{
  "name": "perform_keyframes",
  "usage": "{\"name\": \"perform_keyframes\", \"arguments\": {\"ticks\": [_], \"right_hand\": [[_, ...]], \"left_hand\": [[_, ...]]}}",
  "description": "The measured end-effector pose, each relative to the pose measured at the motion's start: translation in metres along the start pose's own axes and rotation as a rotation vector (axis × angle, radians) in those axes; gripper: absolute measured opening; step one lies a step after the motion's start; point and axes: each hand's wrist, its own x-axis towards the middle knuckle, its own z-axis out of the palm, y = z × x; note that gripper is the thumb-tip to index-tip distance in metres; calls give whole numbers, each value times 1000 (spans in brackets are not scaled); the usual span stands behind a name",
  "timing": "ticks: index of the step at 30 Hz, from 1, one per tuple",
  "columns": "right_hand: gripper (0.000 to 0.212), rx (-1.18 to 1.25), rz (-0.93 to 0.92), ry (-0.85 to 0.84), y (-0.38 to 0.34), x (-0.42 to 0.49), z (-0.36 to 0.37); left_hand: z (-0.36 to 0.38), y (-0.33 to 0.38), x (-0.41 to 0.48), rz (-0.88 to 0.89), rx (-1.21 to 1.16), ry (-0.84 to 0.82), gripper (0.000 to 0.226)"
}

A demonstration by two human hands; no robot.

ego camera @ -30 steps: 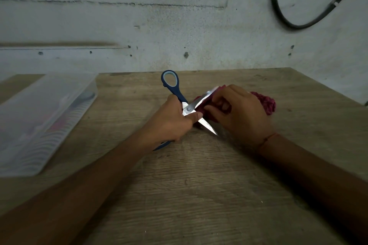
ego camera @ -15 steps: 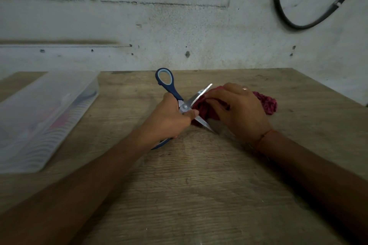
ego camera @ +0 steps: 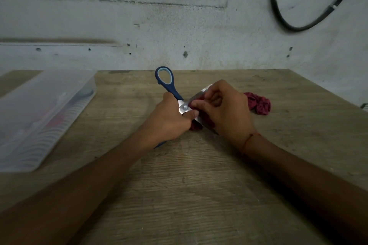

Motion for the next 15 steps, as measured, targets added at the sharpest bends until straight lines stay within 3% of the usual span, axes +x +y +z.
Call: {"name": "perform_keyframes", "arguments": {"ticks": [3, 8, 11, 15], "right_hand": [[23, 37, 142, -80, 0, 0, -1], [11, 464, 391, -217, -7, -3, -13], [20, 615, 538, -173, -10, -4, -18], [24, 699, 579, -81, -12, -3, -20]], "left_hand": [[2, 5, -4, 20, 29, 38, 43], [7, 13, -10, 61, 88, 35, 42], [9, 18, -14, 97, 88, -8, 41], [10, 24, -18, 155, 72, -34, 35]]}}
